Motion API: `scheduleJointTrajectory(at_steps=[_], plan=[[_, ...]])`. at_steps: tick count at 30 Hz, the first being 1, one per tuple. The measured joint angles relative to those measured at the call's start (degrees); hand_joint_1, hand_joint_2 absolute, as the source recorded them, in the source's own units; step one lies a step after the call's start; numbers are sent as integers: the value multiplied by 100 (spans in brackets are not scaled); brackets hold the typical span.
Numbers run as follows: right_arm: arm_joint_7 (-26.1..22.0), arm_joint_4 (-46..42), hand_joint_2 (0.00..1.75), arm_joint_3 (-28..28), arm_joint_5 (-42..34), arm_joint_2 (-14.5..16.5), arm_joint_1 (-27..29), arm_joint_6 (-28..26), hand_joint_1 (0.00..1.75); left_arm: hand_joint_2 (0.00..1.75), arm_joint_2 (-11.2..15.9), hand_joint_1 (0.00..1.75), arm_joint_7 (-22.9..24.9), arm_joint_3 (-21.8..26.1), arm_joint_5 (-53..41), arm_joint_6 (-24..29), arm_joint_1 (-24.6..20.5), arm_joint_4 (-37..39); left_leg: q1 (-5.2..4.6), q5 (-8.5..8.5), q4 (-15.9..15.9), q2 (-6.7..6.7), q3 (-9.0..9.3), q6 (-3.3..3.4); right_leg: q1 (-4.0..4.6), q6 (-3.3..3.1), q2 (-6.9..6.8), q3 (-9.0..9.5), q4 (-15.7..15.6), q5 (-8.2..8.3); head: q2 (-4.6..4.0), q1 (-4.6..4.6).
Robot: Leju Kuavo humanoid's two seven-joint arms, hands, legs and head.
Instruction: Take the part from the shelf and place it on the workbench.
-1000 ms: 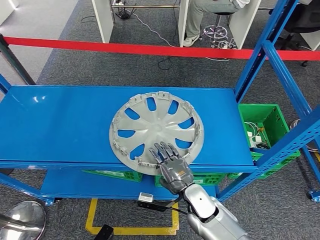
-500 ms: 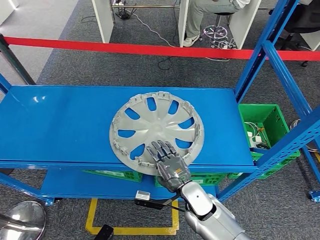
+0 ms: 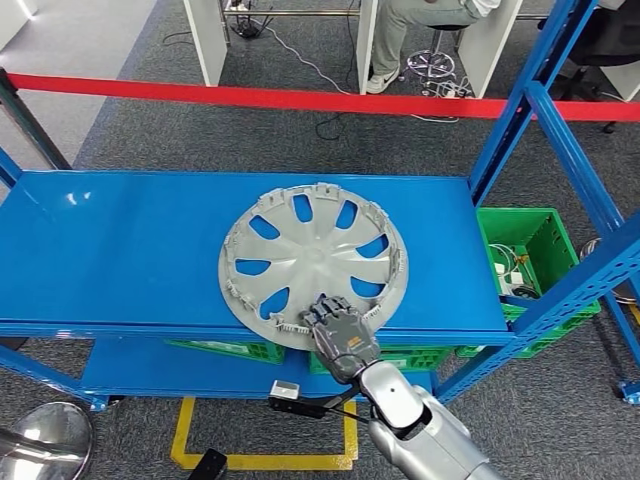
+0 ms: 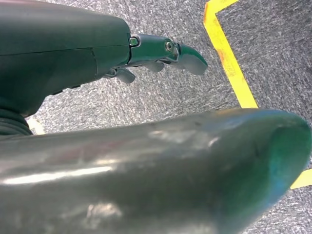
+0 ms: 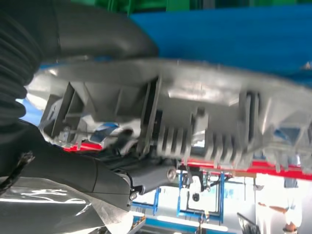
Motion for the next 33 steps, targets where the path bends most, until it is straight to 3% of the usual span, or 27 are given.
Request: scheduleJointTrajectory(at_steps=[10,18,25,33], plan=[[72,0,175,37,58,0,-43,6,175,0,0,0,-145,10,1,130,-5,0,0,0,0,-1,3,0,0,0,-3,-38,-1,-1,0,0],[64,-81,175,-97,244,-19,75,-546,175,0,0,0,-892,71,240,325,-4,-1,-1,0,0,-2,3,0,-1,0,-3,-34,-1,0,0,1],[-103,-917,175,-301,684,-104,333,-1408,175,0,0,0,-1307,197,504,-202,9,0,-2,0,0,-2,-2,0,-1,1,0,16,0,2,0,1],[-329,-2260,175,-351,1080,-135,371,-2041,175,0,-6,0,-1356,231,432,-221,27,8,1,0,-1,-1,-2,0,1,-1,0,3,1,0,0,-1]])
